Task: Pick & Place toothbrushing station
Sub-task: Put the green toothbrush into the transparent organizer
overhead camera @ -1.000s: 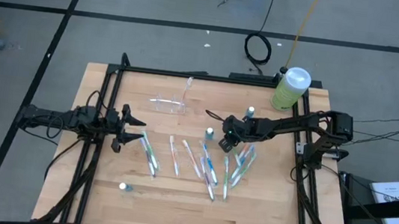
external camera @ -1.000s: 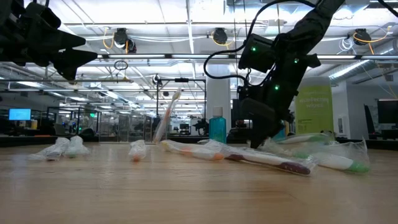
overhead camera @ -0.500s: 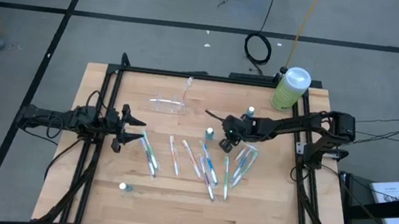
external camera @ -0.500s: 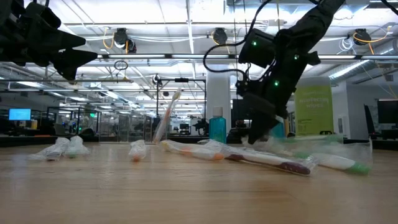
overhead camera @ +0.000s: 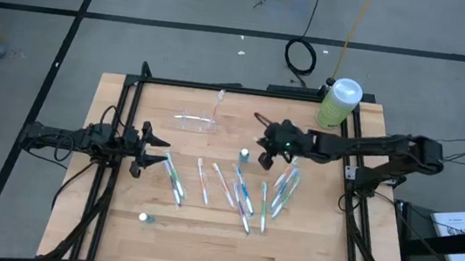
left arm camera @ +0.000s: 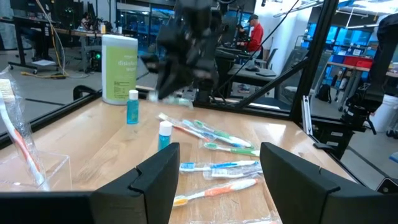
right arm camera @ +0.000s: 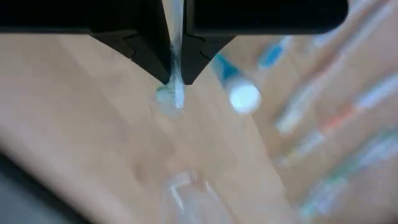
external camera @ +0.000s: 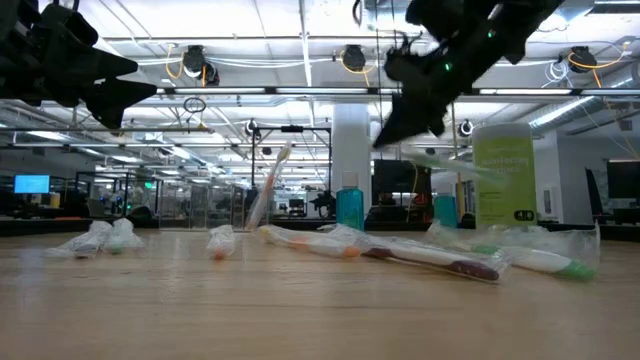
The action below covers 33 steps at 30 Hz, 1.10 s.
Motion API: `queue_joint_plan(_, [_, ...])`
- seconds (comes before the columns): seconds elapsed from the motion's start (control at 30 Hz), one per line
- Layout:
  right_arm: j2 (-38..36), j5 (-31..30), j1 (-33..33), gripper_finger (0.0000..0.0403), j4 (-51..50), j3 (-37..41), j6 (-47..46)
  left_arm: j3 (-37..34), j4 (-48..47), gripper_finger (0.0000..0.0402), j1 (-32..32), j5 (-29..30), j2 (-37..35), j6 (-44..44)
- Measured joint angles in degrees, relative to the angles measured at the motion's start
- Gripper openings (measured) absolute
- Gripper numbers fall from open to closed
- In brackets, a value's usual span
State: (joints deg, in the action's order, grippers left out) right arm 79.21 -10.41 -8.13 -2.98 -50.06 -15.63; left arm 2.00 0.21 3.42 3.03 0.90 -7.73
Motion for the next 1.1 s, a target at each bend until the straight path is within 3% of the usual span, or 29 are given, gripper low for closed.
queue_joint_plan(0.23, [-2.23,0.05,0.18,0.001,16.31,-0.02,8.24,-0.02,0.0,0.023,0.0,0.0,-0.01,0.0])
queue_joint_plan(0.57, [0.97,0.22,-2.48,0.0011,39.57,-0.05,16.41,0.0,0.0,0.023,0.0,-0.02,-0.01,0.0])
queue_joint_plan(0.77, [8.88,7.24,-4.7,0.0009,55.31,-0.02,14.2,0.0,0.0,0.023,0.0,0.0,0.01,0.0])
queue_joint_plan(0.9, [15.66,7.78,-6.02,0.0009,66.81,-0.38,13.67,0.0,0.0,0.023,-0.01,0.0,0.0,0.0])
queue_joint_plan(1.1, [23.42,12.31,-8.11,0.0009,69.44,-6.78,9.58,0.0,0.0,0.023,-0.02,0.0,0.01,0.0])
